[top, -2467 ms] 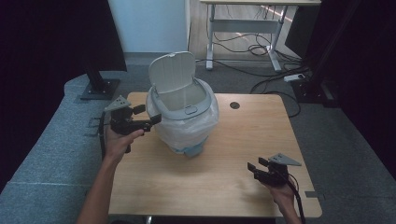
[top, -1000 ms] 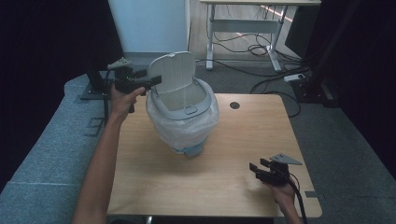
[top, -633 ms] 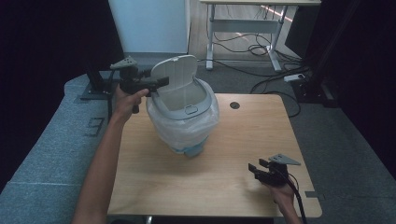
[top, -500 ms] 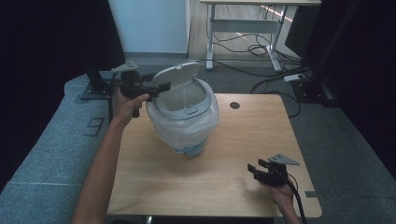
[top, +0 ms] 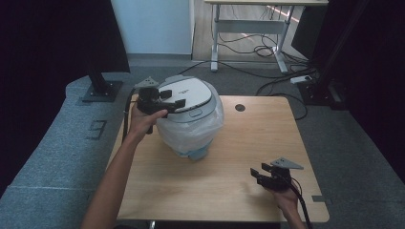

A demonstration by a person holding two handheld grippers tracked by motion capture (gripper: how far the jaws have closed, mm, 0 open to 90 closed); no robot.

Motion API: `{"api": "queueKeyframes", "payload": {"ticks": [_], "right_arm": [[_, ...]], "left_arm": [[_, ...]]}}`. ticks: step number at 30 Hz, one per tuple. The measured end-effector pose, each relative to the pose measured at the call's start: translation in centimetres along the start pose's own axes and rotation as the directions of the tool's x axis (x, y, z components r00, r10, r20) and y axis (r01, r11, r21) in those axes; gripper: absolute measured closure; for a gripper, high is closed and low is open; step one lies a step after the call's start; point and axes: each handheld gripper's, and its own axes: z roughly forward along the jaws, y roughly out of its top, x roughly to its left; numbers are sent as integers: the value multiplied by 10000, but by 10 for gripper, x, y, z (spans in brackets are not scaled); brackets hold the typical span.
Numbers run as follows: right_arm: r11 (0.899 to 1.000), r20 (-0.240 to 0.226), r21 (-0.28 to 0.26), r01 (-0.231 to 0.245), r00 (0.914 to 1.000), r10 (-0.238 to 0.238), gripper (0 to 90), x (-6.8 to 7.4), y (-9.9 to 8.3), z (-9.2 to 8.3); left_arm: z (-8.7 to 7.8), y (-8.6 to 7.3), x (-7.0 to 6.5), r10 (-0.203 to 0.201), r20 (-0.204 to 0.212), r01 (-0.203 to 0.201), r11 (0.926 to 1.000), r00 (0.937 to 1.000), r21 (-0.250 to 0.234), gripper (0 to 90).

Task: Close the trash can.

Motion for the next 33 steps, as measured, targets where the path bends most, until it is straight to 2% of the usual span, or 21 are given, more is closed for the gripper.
{"api": "queueKeyframes", "payload": {"ticks": [3,4,5,8,15,19,20,21,23,28,32,33], "right_arm": [[10000,14,-8,-57,10000,57,413,-1,0,0],[10000,31,-2,-76,10000,76,412,-1,-1,-1],[10000,42,-3,-97,9999,97,413,-2,-1,-1],[9999,61,-46,-95,9999,95,412,-2,0,-2],[9999,104,96,-100,9999,99,413,0,0,-1],[9999,118,107,-77,9999,76,413,0,0,-1],[9999,116,95,-88,9999,86,413,0,0,-1],[9999,117,83,-96,9999,95,413,0,0,-2],[9999,126,89,-107,9999,106,413,-1,0,-2],[9999,122,79,-88,9999,87,412,0,0,-3],[9999,97,68,-98,9999,97,412,0,0,-3],[9999,99,63,-95,9999,95,412,-1,1,-3]], "left_arm": [[9,2,-5,269,-740,-258,9995,9969,164,205],[12,3,-7,475,-1044,-446,9986,9934,296,205],[15,4,-11,787,-1412,-722,9961,9868,502,206],[20,6,-17,831,-1662,-743,9955,9826,586,201],[22,6,-25,897,-2038,-797,9952,9749,568,220],[22,8,-29,1159,-2293,-1019,9922,9664,722,221],[22,7,-31,1302,-2420,-1159,9906,9615,725,221],[22,7,-32,1361,-2476,-1216,9899,9592,731,225],[22,6,-32,1286,-2490,-1145,9909,9599,703,226],[24,6,-36,1549,-2651,-1353,9866,9517,907,254],[24,13,-36,1668,-2503,-1355,9812,9537,1375,252],[24,13,-36,1584,-2411,-1285,9825,9575,1350,253]]}}
